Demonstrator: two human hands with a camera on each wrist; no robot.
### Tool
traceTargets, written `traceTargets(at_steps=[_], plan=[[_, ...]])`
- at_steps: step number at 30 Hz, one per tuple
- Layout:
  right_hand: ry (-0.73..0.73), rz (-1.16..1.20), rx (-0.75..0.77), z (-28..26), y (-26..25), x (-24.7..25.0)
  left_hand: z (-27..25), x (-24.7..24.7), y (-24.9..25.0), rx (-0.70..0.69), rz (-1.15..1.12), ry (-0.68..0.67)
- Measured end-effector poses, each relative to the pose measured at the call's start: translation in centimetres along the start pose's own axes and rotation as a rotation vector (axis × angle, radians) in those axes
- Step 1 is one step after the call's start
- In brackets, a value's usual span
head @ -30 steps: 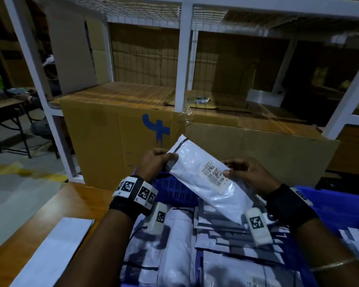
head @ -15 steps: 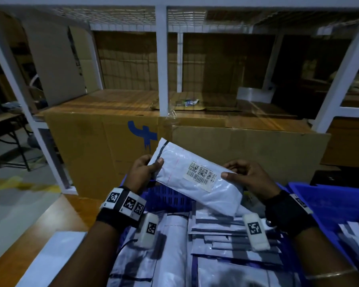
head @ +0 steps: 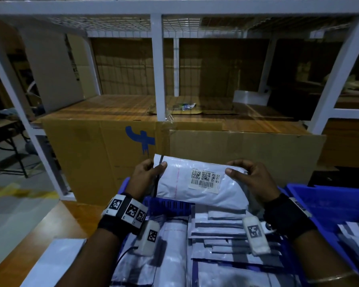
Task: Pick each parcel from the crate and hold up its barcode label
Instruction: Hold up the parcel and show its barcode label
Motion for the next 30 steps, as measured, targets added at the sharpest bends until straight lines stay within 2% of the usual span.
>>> traceTargets(at_steps=[2, 7, 13, 19, 22, 26, 30], plan=[[0.015, 0.000, 0.002, 0.4, 0.1, 0.3, 0.2, 0.1, -0.3, 0.001, -0.005, 0.013], [0.012, 0.163, -0.157, 0.4, 0.5, 0.5, 0.3, -0.1, -0.7, -0.032, -0.024, 0.027], [-0.005, 0.087, -0.109, 0.0, 0.1, 0.5, 0.6, 0.0, -1.2, -0.006, -0.024, 0.033], [0.023, 0.089, -0.046, -0.1, -0.5, 0.3, 0.5, -0.1, -1.0, -0.081, 0.063, 0.038], [0.077, 0.105, -0.005, 0.3, -0.4, 0.9, 0.1, -0.4, -1.0, -0.012, 0.056, -0.018], [0.098, 0.161, -0.022, 0.5, -0.3, 1.4, -0.7, -0.7, -1.0, 0.078, 0.083, -0.110], [0.032, 0.105, -0.055, 0.4, -0.2, 1.2, -0.4, 0.1, -0.9, 0.021, 0.066, 0.008]])
Point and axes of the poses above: each hand's wrist, its own z-axis towards the middle knuckle, its own x-axis out of the back of the hand, y = z × x, the point moved 3 cm from there along z, towards the middle knuckle, and after that the axes turned 8 degrees about -x, right-handed, at the moved point
